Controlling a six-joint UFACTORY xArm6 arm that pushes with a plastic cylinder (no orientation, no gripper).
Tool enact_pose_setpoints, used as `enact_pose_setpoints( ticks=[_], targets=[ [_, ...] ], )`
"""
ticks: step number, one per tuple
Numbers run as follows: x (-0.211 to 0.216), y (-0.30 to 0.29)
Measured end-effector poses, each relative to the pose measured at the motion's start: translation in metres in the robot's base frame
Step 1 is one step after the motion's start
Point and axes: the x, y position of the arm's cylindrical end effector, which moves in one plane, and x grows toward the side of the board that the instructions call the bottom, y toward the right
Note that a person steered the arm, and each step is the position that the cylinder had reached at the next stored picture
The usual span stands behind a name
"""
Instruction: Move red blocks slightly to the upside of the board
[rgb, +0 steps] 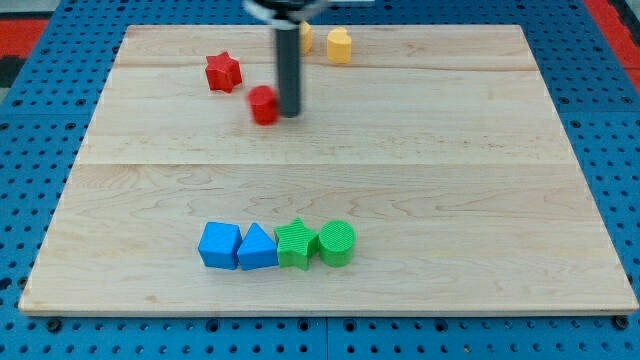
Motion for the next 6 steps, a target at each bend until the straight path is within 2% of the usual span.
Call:
enact_pose_setpoints(
  ticks=[1, 2, 3, 6],
  targets=[
    [-0.018, -0.027],
    [0.035, -0.060],
    [0.039, -0.124],
    [-0.004, -0.037]
  ],
)
